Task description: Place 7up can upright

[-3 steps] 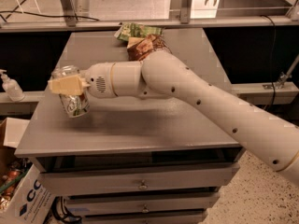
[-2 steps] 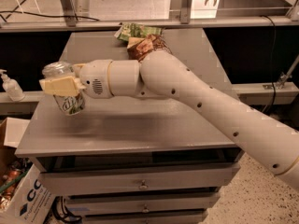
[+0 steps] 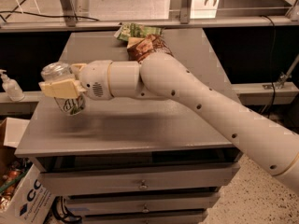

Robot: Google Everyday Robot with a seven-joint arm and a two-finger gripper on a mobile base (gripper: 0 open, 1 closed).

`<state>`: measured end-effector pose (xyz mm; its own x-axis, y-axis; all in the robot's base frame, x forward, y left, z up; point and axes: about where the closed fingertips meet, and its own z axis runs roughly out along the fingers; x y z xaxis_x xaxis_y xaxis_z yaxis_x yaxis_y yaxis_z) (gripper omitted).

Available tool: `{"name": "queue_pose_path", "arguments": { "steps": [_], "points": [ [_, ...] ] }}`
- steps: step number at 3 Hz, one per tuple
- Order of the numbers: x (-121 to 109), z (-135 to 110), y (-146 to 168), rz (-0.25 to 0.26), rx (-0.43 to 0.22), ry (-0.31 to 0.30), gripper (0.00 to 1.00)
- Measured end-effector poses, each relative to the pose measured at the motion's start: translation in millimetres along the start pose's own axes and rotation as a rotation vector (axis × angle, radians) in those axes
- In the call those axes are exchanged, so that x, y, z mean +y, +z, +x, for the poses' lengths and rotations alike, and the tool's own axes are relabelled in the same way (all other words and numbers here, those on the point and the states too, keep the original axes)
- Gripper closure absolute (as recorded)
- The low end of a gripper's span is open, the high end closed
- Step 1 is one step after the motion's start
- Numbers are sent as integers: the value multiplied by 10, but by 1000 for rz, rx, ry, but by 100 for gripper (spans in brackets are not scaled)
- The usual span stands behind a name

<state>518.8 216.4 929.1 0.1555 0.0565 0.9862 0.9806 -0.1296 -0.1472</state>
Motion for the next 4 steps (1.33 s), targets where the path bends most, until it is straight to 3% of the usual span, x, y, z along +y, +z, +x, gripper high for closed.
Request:
{"name": "queue_pose_path", "arguments": {
  "steps": [1, 2, 4],
  "points": [
    [-66, -16, -42, 15, 5, -181, 100],
    [-85, -105, -74, 8, -6, -285, 100],
    [-30, -428, -58, -12, 6, -280, 100]
  ]
}}
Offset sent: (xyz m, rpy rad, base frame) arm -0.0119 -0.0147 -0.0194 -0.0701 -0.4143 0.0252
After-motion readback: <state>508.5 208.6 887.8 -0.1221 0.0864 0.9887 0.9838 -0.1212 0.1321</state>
